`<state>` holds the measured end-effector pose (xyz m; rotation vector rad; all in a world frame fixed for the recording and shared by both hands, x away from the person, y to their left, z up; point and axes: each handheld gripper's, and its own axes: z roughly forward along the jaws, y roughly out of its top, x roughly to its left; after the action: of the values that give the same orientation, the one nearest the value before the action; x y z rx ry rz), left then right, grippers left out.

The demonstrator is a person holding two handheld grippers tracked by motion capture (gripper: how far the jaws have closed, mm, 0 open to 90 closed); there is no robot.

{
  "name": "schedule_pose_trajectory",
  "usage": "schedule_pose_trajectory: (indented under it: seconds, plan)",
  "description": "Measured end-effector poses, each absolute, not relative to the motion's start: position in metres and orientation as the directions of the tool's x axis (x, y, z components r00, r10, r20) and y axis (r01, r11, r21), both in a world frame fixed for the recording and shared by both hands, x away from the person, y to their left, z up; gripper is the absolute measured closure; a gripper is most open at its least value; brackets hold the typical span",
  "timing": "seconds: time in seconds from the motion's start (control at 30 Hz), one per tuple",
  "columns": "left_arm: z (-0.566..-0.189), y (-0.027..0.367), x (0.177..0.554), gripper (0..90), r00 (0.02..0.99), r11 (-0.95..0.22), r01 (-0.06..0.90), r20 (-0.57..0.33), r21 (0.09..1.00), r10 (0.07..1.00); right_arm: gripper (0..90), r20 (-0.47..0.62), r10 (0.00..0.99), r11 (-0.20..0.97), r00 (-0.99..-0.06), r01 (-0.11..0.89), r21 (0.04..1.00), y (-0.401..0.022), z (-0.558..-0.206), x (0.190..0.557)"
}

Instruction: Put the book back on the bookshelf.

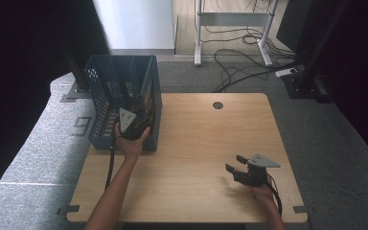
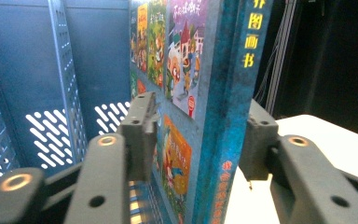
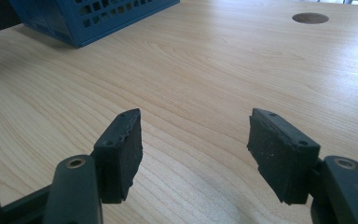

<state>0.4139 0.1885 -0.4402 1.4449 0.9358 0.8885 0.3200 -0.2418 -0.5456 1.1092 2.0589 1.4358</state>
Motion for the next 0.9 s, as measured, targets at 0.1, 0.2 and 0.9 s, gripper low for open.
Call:
schedule_pose_trajectory:
  seconds: [0.1,0.2,0.9]
  plan:
    - [-0.438,0.19,0.411,47.4,0.415,-0.032,0.068,0.001,0.997,0.91,34.3,0.121,0.787,0.154,-0.605,0.383,0.911,-0.243,-0.545,0.32]
    - [-0.438,0.193,0.409,45.4,0.438,-0.021,0.092,-0.022,0.996,0.899,34.3,0.124,0.788,0.146,-0.602,0.38,0.913,-0.244,-0.545,0.32]
    - [-0.446,0.213,0.383,41.6,0.554,0.005,0.24,-0.141,0.971,0.82,33.9,0.122,0.791,0.155,-0.6,0.389,0.908,-0.244,-0.546,0.319]
